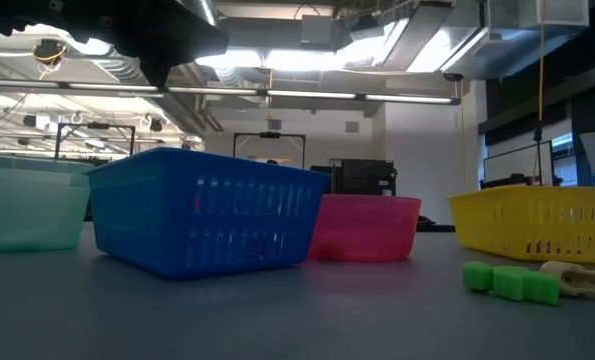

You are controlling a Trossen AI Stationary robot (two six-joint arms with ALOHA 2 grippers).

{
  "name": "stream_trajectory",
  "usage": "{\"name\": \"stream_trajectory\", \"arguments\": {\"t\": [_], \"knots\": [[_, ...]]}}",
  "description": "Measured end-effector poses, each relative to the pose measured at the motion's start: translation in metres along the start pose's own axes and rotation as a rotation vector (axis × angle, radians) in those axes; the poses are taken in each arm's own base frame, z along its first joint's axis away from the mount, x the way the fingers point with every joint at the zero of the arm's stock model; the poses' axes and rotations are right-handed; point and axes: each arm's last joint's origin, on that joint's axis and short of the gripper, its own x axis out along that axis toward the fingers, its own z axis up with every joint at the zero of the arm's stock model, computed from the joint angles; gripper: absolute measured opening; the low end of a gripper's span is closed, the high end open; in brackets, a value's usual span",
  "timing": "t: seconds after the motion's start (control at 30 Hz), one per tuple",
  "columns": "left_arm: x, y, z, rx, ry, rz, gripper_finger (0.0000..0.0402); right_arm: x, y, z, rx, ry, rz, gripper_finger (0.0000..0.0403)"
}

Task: Sort Halloween decoration
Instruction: Put the violet spider toy into the yellow bin

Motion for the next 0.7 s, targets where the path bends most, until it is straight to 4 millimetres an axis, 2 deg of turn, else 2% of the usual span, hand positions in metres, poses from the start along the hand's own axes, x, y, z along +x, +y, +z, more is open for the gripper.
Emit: {"name": "stream_trajectory", "arguments": {"t": [0.17, 0.4, 0.5, 0.7], "knots": [[0.000, 0.000, 0.000, 0.000, 0.000, 0.000, 0.0056, -0.025, 0.002, 0.010, 0.018, -0.079, -0.107, 0.0001], [0.000, 0.000, 0.000, 0.000, 0.000, 0.000, 0.0056, -0.064, -0.005, 0.022, 0.154, -0.372, -0.389, 0.0001], [0.000, 0.000, 0.001, -0.022, -0.005, -0.003, 0.0056, -0.070, -0.008, 0.026, 0.178, -0.437, -0.437, 0.0001], [0.000, -0.003, 0.005, -0.080, -0.035, -0.075, 0.0056, -0.070, -0.017, 0.037, 0.216, -0.433, -0.440, 0.0001]]}}
